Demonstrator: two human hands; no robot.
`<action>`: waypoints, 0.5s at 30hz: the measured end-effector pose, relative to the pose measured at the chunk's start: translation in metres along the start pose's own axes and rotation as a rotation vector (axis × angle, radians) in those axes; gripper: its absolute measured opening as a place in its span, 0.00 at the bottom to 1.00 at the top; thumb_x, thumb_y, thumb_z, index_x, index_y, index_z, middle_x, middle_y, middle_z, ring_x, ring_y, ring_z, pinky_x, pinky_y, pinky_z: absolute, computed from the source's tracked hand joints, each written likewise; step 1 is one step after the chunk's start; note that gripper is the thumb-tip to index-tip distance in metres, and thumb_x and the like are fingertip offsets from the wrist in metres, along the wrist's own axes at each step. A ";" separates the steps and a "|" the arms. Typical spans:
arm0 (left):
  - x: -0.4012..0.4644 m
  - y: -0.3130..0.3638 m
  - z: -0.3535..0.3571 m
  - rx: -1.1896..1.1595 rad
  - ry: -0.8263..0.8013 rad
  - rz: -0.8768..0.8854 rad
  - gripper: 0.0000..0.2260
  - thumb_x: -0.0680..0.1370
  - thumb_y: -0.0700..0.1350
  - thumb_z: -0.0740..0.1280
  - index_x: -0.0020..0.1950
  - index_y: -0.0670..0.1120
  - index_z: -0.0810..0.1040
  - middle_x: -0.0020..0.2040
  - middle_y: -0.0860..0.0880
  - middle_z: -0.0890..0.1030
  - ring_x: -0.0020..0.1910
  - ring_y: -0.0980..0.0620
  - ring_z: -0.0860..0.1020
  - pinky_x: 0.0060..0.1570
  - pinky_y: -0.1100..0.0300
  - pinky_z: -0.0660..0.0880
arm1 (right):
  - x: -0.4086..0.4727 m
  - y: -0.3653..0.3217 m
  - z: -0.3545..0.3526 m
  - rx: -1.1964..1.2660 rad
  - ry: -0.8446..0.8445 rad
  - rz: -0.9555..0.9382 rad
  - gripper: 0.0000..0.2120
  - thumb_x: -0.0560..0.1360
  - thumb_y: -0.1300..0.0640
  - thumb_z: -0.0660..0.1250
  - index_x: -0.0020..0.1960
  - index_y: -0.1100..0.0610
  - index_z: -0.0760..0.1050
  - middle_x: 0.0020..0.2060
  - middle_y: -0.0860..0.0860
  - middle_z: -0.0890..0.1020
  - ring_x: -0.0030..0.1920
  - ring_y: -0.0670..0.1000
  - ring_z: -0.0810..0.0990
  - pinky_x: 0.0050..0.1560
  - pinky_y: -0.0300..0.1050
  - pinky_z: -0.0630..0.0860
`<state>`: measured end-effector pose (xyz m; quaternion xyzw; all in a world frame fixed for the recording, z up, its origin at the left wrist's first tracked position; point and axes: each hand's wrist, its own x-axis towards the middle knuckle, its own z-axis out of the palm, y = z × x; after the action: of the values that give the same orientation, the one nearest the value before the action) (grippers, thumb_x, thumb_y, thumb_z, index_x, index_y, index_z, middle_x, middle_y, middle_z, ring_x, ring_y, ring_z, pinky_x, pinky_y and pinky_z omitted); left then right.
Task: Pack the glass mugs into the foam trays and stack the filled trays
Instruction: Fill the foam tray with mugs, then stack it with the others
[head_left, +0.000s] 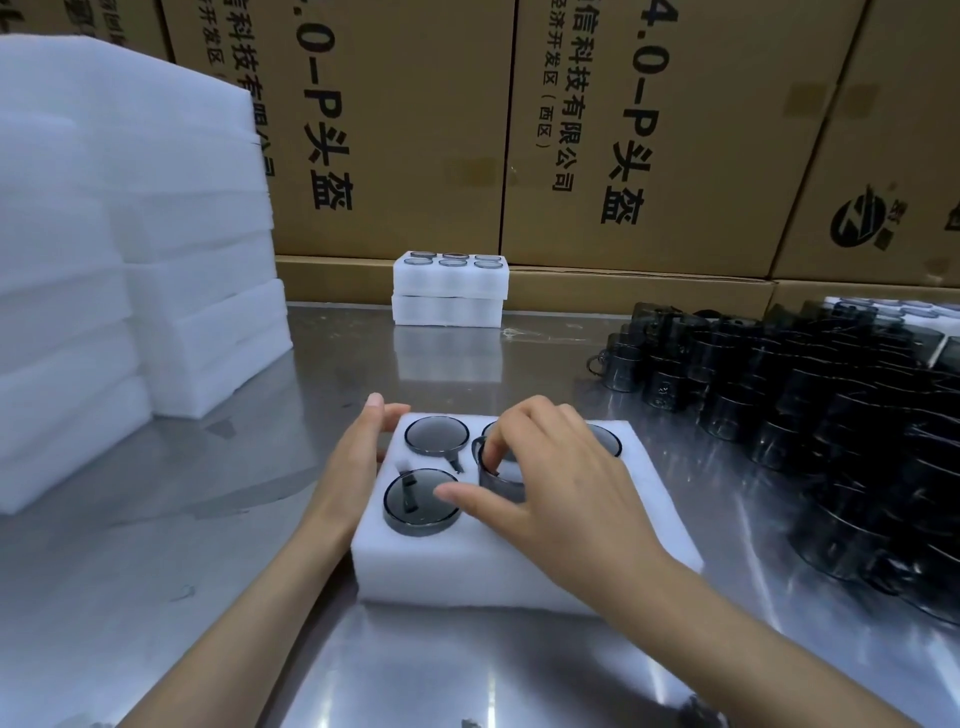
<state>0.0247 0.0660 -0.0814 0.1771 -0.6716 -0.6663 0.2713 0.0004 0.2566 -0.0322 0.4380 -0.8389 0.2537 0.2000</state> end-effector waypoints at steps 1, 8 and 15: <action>0.000 0.000 0.000 0.005 -0.005 0.000 0.24 0.70 0.69 0.54 0.50 0.56 0.80 0.46 0.50 0.84 0.47 0.47 0.82 0.49 0.49 0.76 | 0.000 0.000 0.000 0.009 -0.008 0.007 0.19 0.67 0.30 0.58 0.42 0.45 0.63 0.44 0.41 0.69 0.47 0.42 0.64 0.38 0.38 0.65; -0.003 0.005 -0.002 0.044 -0.052 0.016 0.23 0.69 0.70 0.54 0.50 0.58 0.79 0.48 0.49 0.84 0.49 0.46 0.81 0.54 0.45 0.76 | -0.004 0.003 -0.002 0.055 -0.034 -0.004 0.19 0.68 0.31 0.57 0.43 0.45 0.64 0.45 0.40 0.70 0.48 0.40 0.64 0.41 0.38 0.68; -0.020 0.034 -0.006 0.453 0.011 0.465 0.08 0.79 0.50 0.64 0.57 0.56 0.76 0.56 0.60 0.77 0.56 0.67 0.73 0.55 0.73 0.68 | -0.014 0.019 -0.021 0.196 0.113 0.095 0.21 0.71 0.34 0.53 0.59 0.42 0.71 0.57 0.32 0.73 0.60 0.33 0.67 0.55 0.26 0.63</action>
<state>0.0484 0.0753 -0.0509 0.0783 -0.8238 -0.4192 0.3736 -0.0054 0.2872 -0.0283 0.4000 -0.8173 0.3680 0.1911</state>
